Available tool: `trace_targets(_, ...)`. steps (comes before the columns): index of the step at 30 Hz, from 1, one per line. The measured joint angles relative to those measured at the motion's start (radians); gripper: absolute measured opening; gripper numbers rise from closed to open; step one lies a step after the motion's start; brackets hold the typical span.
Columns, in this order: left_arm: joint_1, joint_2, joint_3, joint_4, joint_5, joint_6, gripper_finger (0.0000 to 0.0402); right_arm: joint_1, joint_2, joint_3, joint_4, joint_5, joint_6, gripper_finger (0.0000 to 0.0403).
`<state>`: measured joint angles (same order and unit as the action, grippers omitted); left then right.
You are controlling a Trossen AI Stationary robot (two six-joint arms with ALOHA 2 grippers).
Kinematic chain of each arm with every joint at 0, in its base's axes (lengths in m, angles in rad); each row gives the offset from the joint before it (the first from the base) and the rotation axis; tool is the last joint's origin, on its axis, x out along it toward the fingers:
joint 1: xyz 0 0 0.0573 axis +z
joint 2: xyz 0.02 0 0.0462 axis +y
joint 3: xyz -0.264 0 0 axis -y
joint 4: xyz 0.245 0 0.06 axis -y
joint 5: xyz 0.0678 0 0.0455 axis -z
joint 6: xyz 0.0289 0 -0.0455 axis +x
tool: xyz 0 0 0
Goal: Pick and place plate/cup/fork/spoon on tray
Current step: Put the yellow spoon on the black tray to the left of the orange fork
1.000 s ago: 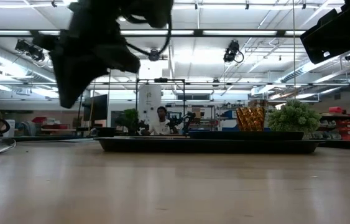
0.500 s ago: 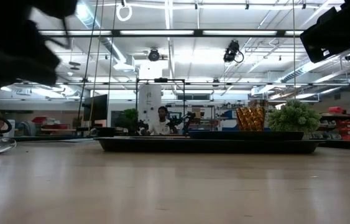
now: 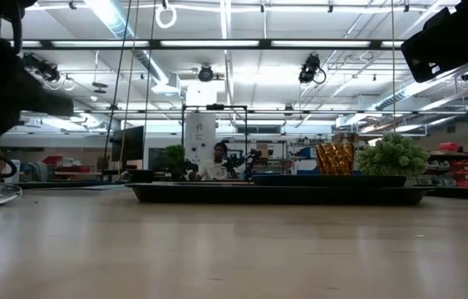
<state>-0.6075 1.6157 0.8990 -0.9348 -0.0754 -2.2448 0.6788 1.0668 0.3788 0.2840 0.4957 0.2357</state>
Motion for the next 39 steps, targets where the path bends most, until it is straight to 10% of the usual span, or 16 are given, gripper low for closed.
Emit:
trace_targets(16,0.087,0.05,0.001,0.036,-0.042,0.004,0.0188,0.0,0.0,0.0,-0.001,0.0,-0.003,0.01)
trace_targets(39,0.097,0.084,0.003,0.069,-0.043,0.114,0.0045,0.001,0.0,0.0,-0.002,0.0,-0.003,0.01)
